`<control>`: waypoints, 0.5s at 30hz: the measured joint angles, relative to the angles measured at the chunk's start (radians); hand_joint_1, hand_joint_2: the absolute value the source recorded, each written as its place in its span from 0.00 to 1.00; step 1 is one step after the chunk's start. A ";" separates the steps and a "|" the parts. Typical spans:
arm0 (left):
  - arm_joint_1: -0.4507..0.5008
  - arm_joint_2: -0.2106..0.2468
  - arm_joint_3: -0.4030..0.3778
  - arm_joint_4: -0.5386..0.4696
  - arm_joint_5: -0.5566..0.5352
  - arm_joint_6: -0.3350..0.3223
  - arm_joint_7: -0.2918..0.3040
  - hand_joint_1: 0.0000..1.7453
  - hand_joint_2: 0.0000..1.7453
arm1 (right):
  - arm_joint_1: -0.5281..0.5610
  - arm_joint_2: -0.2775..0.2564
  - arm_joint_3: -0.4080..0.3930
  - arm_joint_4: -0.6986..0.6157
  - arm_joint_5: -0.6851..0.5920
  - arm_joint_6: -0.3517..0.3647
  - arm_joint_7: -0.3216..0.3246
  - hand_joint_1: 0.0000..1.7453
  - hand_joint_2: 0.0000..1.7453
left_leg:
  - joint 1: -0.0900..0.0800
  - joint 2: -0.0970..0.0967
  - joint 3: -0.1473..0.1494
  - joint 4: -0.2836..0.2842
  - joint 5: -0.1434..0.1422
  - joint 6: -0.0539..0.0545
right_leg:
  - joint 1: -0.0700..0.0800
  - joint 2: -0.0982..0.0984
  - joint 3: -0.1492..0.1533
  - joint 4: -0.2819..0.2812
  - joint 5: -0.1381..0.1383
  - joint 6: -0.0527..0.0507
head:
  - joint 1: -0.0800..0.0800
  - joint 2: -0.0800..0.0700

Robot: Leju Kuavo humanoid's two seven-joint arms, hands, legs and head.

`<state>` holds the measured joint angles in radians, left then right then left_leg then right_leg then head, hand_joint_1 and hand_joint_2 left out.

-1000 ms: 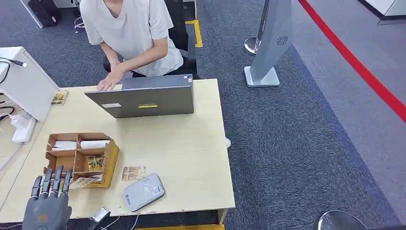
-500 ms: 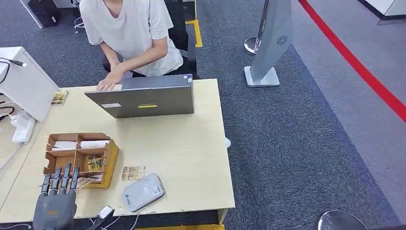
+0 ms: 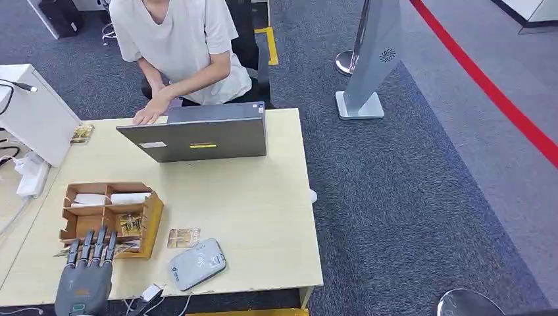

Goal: Pass the card to the sensor for recognition and then transmit it.

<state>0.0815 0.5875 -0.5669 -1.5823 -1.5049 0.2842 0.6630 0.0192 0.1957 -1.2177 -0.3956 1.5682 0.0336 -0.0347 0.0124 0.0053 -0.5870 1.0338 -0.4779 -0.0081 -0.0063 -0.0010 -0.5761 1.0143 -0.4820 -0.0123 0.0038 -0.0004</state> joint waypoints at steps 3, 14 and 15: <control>-0.005 -0.002 -0.007 0.010 0.000 -0.004 0.000 0.00 1.00 | 0.000 -0.002 0.000 0.003 0.000 0.000 0.000 0.00 1.00 | 0.000 0.000 0.000 0.000 0.000 0.000 | 0.000 0.000 0.000 0.000 0.000 0.000 | 0.000 0.000; -0.005 0.000 -0.006 0.027 0.000 -0.017 0.012 0.00 1.00 | 0.000 -0.007 0.000 0.005 0.000 0.005 0.000 0.00 1.00 | 0.000 0.000 0.000 0.000 0.000 0.000 | 0.000 0.000 0.000 0.000 0.000 0.000 | 0.000 0.000; -0.005 0.001 -0.006 0.032 0.000 -0.015 0.015 0.00 1.00 | 0.000 -0.007 0.000 0.005 0.000 0.005 0.000 0.00 1.00 | 0.000 0.000 0.000 0.000 0.000 0.000 | 0.000 0.000 0.000 0.000 0.000 0.000 | 0.000 0.000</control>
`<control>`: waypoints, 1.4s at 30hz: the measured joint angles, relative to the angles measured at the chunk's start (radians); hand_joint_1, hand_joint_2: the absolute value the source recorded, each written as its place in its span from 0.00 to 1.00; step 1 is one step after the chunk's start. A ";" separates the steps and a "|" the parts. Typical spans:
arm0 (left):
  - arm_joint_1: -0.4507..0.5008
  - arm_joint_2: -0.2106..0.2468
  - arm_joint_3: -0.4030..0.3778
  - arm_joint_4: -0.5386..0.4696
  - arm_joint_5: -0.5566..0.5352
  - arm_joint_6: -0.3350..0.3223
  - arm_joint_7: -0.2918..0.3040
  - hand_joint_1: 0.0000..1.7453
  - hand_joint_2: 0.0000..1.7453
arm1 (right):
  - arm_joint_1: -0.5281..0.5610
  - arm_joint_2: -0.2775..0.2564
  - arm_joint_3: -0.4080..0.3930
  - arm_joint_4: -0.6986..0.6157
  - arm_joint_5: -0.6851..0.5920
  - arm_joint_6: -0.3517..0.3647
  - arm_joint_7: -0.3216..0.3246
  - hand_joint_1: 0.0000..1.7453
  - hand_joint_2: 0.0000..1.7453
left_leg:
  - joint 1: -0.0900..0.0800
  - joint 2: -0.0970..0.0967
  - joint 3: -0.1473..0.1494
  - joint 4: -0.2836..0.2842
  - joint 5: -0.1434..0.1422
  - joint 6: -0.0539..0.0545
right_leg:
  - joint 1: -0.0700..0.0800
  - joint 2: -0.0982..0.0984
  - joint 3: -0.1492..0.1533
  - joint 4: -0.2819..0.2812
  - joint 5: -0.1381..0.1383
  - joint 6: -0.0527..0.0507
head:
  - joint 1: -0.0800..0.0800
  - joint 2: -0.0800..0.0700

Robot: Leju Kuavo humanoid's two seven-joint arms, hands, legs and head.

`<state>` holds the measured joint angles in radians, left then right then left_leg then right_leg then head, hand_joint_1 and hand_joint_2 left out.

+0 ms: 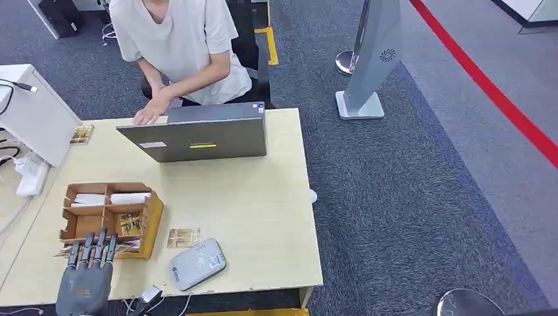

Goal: Pass the card to the sensor for recognition and then transmit it.

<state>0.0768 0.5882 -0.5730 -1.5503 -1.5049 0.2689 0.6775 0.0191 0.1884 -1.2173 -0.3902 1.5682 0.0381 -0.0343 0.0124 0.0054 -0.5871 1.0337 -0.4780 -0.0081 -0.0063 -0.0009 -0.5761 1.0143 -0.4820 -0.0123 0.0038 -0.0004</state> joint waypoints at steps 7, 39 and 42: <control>-0.001 0.007 0.010 0.026 0.000 0.007 0.018 0.00 1.00 | 0.000 -0.003 0.005 0.002 0.000 -0.002 0.006 0.00 1.00 | 0.000 0.000 0.000 0.000 0.000 0.000 | 0.000 0.000 0.000 0.000 0.000 0.000 | 0.000 0.000; -0.087 0.020 0.017 0.055 0.000 0.054 0.019 0.00 1.00 | 0.000 -0.009 0.036 0.021 0.000 -0.013 0.007 0.00 1.00 | 0.000 0.000 0.000 0.000 0.000 0.000 | 0.000 0.000 0.000 0.000 0.000 0.000 | 0.000 0.000; -0.104 0.020 0.017 0.055 0.000 0.054 0.019 0.00 1.00 | 0.000 -0.009 0.042 0.024 0.000 -0.016 0.007 0.00 1.00 | 0.000 0.000 0.000 0.000 0.000 0.000 | 0.000 0.000 0.000 0.000 0.000 0.000 | 0.000 0.000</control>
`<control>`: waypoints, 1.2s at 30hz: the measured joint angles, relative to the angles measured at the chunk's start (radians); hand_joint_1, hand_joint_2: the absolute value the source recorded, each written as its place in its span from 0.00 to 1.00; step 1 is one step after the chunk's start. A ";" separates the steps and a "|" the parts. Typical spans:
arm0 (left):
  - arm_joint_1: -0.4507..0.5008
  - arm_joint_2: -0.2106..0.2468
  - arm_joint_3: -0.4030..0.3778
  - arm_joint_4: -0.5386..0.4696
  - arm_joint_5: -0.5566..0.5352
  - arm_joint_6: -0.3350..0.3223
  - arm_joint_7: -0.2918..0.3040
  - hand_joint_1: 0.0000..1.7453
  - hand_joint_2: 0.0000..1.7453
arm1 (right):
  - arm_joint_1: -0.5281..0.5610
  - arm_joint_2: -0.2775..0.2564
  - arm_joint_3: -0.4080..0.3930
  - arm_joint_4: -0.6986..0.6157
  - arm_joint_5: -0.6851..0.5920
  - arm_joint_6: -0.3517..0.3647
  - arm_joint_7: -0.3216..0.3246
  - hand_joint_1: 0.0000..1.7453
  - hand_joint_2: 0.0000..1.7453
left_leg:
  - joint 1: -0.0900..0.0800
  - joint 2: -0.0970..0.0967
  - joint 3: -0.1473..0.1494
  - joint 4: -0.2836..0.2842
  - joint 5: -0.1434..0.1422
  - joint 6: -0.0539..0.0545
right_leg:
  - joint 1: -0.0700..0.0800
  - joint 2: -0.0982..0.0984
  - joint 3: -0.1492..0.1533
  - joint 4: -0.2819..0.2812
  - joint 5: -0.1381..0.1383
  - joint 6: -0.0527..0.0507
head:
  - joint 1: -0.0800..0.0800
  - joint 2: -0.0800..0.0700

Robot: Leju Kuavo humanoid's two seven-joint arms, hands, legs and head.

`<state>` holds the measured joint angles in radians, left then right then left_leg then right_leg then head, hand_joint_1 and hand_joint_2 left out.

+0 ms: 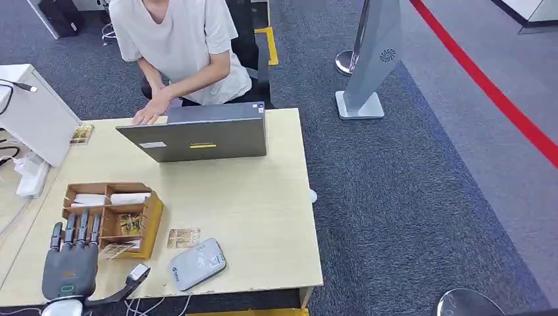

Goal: Pass the card to the sensor for recognition and then transmit it.

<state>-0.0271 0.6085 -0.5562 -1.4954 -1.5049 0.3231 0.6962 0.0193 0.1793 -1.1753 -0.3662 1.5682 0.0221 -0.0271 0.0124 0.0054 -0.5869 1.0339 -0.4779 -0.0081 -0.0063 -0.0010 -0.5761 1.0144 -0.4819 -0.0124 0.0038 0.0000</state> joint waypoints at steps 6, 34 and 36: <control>-0.021 0.000 -0.003 0.000 0.000 0.000 0.000 0.00 1.00 | 0.000 -0.001 0.004 0.007 0.000 -0.004 0.000 0.00 1.00 | 0.000 0.000 0.000 0.000 0.000 0.000 | 0.000 0.000 0.000 0.000 0.000 0.000 | 0.000 0.000; -0.029 -0.037 -0.028 0.043 0.000 0.026 0.000 0.00 1.00 | -0.001 -0.003 0.007 0.018 0.000 -0.005 -0.004 0.00 1.00 | 0.000 0.000 0.000 0.000 0.000 0.000 | 0.000 0.000 0.000 0.000 0.000 0.000 | 0.000 0.000; -0.029 -0.040 -0.032 0.047 0.000 0.029 -0.001 0.00 1.00 | -0.001 -0.003 0.007 0.018 0.000 -0.005 -0.004 0.00 1.00 | 0.000 0.000 0.000 0.000 0.000 0.000 | 0.000 0.000 0.000 0.000 0.000 0.000 | 0.000 0.000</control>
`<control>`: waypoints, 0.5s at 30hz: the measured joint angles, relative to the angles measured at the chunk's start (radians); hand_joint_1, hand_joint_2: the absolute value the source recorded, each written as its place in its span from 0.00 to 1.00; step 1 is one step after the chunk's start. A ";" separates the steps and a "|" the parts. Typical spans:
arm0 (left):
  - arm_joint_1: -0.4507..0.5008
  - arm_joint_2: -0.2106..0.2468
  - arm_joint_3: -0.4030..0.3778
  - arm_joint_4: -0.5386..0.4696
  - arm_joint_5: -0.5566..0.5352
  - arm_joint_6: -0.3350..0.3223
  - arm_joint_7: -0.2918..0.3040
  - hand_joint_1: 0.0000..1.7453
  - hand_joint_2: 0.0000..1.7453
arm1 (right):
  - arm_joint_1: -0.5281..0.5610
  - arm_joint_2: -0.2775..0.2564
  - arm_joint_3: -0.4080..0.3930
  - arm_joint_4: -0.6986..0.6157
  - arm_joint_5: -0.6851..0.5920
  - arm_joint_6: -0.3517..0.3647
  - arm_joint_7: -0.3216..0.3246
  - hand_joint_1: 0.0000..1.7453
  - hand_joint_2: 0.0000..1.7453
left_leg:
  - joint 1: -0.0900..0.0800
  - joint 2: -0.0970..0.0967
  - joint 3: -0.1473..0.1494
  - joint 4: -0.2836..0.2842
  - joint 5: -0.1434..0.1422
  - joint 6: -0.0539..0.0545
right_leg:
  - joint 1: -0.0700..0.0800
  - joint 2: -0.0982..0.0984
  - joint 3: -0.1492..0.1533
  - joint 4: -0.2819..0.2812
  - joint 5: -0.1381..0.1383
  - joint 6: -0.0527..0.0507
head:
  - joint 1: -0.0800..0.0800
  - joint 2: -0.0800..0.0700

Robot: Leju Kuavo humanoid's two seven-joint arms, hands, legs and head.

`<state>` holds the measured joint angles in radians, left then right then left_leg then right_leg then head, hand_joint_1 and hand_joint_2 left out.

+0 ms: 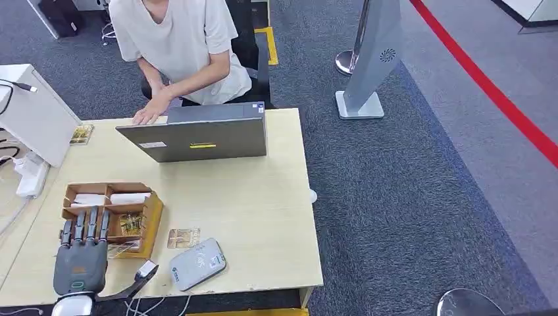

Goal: Pass the card to the sensor for recognition and then transmit it.

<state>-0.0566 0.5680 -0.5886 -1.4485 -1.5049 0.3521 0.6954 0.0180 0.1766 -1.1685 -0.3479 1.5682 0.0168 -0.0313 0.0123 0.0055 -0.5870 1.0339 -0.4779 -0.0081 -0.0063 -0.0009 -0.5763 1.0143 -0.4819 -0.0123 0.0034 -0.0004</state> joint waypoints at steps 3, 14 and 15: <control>-0.001 -0.005 -0.009 0.003 0.000 0.007 -0.001 0.00 1.00 | 0.000 0.000 0.000 0.001 0.000 0.000 0.000 0.00 1.00 | 0.000 0.000 0.000 0.000 0.000 0.000 | 0.000 0.000 0.000 0.000 0.000 0.000 | 0.000 0.000; -0.013 -0.012 -0.040 0.003 0.000 0.006 -0.002 0.00 1.00 | -0.001 -0.001 0.000 0.004 0.000 -0.002 0.000 0.00 1.00 | 0.000 0.000 0.000 0.000 0.000 0.000 | 0.000 0.000 0.000 0.000 0.000 0.000 | 0.000 0.000; -0.018 -0.013 -0.048 0.003 0.000 0.005 -0.002 0.00 1.00 | -0.001 -0.001 0.000 0.004 0.000 -0.002 -0.001 0.00 1.00 | 0.000 0.000 0.000 0.000 0.000 0.000 | 0.000 0.000 0.000 0.000 0.000 0.000 | 0.000 0.000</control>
<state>-0.0744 0.5550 -0.6363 -1.4450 -1.5053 0.3574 0.6939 0.0169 0.1755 -1.1685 -0.3437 1.5682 0.0149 -0.0320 0.0124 0.0052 -0.5870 1.0340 -0.4779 -0.0081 -0.0063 -0.0010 -0.5762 1.0143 -0.4819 -0.0123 0.0038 -0.0004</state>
